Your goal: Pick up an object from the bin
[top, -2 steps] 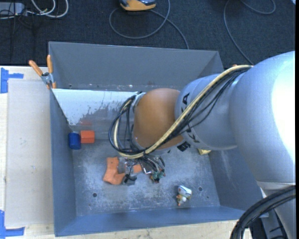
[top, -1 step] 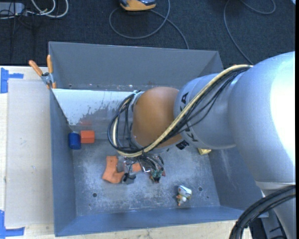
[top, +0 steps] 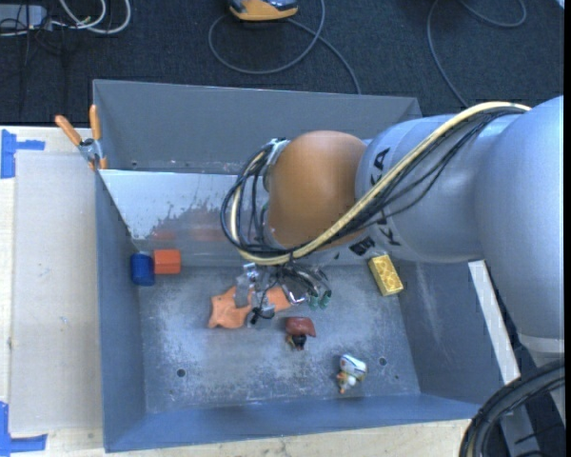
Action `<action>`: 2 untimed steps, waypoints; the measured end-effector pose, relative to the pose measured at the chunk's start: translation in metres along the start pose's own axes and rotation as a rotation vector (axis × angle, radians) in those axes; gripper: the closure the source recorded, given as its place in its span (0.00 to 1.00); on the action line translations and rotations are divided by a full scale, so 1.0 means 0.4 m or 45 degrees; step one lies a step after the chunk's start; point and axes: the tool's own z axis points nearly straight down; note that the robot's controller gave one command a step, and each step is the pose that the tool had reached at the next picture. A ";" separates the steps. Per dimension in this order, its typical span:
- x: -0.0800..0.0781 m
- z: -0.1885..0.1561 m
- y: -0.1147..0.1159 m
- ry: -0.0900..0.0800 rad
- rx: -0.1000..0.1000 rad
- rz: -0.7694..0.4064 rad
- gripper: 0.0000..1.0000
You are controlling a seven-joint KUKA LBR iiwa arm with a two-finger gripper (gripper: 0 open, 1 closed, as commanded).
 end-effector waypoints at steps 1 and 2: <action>-0.020 -0.098 -0.026 -0.017 0.004 -0.013 1.00; -0.017 -0.419 0.012 -0.002 -0.001 -0.075 1.00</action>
Offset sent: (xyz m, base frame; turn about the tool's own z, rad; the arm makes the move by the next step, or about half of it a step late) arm 0.0075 0.0067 0.1676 -0.0629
